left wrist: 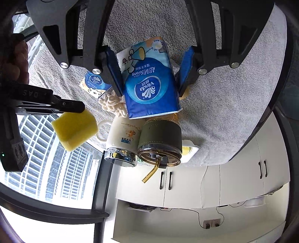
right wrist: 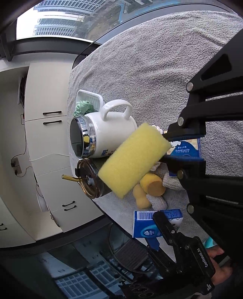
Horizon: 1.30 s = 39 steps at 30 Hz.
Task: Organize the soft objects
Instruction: 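Lift and carry the tissue pack and sponge in both tools to the white tray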
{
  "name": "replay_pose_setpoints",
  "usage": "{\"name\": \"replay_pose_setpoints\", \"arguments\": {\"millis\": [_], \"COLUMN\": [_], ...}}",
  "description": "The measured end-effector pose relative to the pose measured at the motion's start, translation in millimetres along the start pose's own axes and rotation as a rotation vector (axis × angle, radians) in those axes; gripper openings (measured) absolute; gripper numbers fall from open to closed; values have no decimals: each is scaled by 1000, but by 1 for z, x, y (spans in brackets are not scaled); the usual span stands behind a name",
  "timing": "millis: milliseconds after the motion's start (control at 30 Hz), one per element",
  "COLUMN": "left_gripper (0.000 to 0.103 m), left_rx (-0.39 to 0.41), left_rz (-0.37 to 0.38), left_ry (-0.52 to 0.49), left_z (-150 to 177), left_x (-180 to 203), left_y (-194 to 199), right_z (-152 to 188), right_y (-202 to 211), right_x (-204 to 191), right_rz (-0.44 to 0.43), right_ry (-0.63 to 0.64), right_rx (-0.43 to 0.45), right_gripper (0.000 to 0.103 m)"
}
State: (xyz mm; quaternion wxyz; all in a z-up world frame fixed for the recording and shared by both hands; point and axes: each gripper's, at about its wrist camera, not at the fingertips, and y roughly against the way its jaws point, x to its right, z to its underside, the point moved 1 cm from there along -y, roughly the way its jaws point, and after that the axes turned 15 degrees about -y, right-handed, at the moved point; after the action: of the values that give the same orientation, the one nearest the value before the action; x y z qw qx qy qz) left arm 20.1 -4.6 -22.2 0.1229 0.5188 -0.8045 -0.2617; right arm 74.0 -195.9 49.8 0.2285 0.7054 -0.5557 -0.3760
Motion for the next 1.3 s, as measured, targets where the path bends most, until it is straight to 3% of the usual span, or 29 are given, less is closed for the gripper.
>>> {"name": "replay_pose_setpoints", "arguments": {"millis": [400, 733, 1000, 1133, 1300], "left_gripper": [53, 53, 53, 53, 53], "left_rx": [1, 17, 8, -9, -18], "left_rz": [-25, -45, -50, -26, -12], "left_ry": [44, 39, -8, -17, -96], "left_z": [-13, -62, -110, -136, -176], "left_x": [-33, -102, -144, -161, -165], "left_y": [10, -3, -43, -73, -112], "right_z": [-16, -94, -156, -183, -218], "right_y": [6, 21, 0, -20, -53], "right_x": [24, 59, 68, 67, 61], "right_rz": [55, 123, 152, 124, 79], "right_ry": [4, 36, 101, 131, 167], "right_rx": [14, 93, 96, 56, -23], "right_gripper": [15, 15, 15, 15, 15]}}
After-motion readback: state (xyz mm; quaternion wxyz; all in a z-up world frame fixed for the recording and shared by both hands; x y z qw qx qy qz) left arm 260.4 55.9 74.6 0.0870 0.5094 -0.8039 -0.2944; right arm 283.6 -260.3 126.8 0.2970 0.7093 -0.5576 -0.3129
